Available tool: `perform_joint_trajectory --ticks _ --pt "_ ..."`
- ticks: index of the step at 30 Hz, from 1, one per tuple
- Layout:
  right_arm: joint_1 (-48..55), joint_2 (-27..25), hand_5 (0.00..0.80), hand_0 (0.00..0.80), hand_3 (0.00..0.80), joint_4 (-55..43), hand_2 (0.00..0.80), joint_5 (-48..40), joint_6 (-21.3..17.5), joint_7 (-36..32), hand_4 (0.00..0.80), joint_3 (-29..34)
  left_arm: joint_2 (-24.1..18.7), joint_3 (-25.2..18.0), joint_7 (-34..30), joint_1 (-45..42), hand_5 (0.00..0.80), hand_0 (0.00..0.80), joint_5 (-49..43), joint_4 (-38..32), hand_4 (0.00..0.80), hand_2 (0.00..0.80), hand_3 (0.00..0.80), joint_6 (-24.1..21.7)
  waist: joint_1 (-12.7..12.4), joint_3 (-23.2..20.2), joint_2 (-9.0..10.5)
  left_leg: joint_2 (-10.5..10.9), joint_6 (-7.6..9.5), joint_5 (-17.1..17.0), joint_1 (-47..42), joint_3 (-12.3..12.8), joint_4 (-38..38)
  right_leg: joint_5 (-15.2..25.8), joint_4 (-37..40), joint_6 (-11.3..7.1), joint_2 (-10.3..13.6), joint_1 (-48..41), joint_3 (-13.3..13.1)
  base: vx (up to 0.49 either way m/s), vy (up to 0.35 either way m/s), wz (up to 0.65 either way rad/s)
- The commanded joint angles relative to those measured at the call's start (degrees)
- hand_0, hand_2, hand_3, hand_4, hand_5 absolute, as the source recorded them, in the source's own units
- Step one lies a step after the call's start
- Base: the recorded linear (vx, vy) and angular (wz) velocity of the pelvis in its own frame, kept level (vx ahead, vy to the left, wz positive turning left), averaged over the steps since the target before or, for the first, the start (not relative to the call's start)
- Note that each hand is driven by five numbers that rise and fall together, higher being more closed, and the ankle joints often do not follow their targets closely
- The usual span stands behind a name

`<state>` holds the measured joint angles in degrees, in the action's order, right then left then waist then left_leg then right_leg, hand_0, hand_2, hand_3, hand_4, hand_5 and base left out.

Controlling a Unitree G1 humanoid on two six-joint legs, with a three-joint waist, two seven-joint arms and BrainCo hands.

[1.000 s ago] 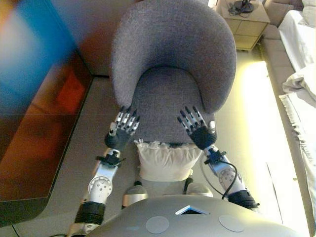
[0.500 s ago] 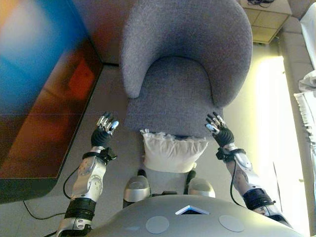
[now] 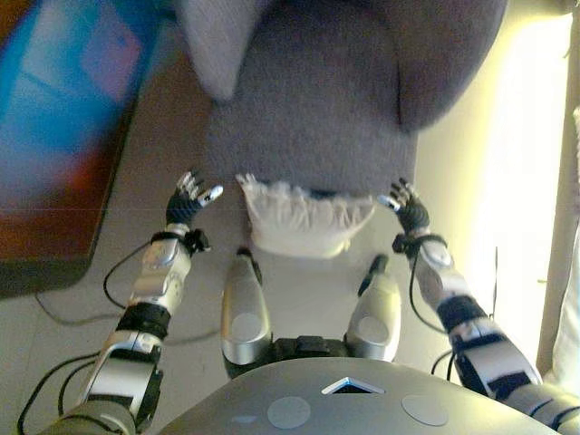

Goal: Pick up the cushion and take it to the sofa

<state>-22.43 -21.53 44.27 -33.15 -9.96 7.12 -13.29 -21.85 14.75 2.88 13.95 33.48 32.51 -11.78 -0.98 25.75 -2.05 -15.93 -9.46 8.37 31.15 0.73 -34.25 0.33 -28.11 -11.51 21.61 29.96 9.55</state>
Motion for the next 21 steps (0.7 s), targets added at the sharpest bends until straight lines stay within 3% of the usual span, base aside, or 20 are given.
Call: perform_joint_trajectory --ticks 1,6,12,21 --pt "-4.5 -0.14 0.0 0.0 0.0 1.15 0.0 1.08 -1.55 3.84 0.0 -0.56 -0.35 1.4 3.4 6.1 0.0 0.0 1.56 2.41 0.0 0.0 0.0 -5.45 0.0 -0.07 2.6 0.74 -0.73 -2.29 3.98 0.47 -0.5 5.35 3.02 -2.18 2.44 2.29 -5.11 -0.109 0.013 0.14" --pt "-12.49 -2.96 0.0 0.0 0.0 6.32 0.0 -0.57 -2.0 5.77 0.0 -0.62 1.03 2.79 4.49 12.22 0.0 0.0 1.63 5.34 0.0 0.0 0.0 -6.64 0.11 2.86 0.33 0.01 -0.33 -3.14 10.78 0.87 -2.83 2.64 -4.61 -1.05 3.18 10.88 -5.08 -0.114 0.017 0.13" --pt "-16.84 -5.93 0.0 0.0 0.0 8.82 0.0 -0.86 -0.26 5.11 0.0 -0.97 1.57 2.93 6.56 15.43 0.0 0.0 2.43 7.05 0.0 0.0 0.0 -6.8 0.74 3.84 -2.3 0.45 1.05 -1.52 19.93 0.34 -10.0 -0.33 -14.59 0.29 3.43 21.29 -7.8 -0.05 0.037 0.16" --pt "-19.53 -7.37 0.0 0.0 0.0 9.82 0.0 -1.23 2.06 -5.31 0.0 -3.61 1.11 0.88 11.87 17.86 0.0 0.0 3.06 8.55 0.0 0.0 0.0 -9.77 0.91 4.0 -3.44 1.35 1.44 2.03 32.31 -0.59 -19.27 -5.63 -26.03 0.58 2.35 33.9 -9.98 0.007 0.005 0.11"
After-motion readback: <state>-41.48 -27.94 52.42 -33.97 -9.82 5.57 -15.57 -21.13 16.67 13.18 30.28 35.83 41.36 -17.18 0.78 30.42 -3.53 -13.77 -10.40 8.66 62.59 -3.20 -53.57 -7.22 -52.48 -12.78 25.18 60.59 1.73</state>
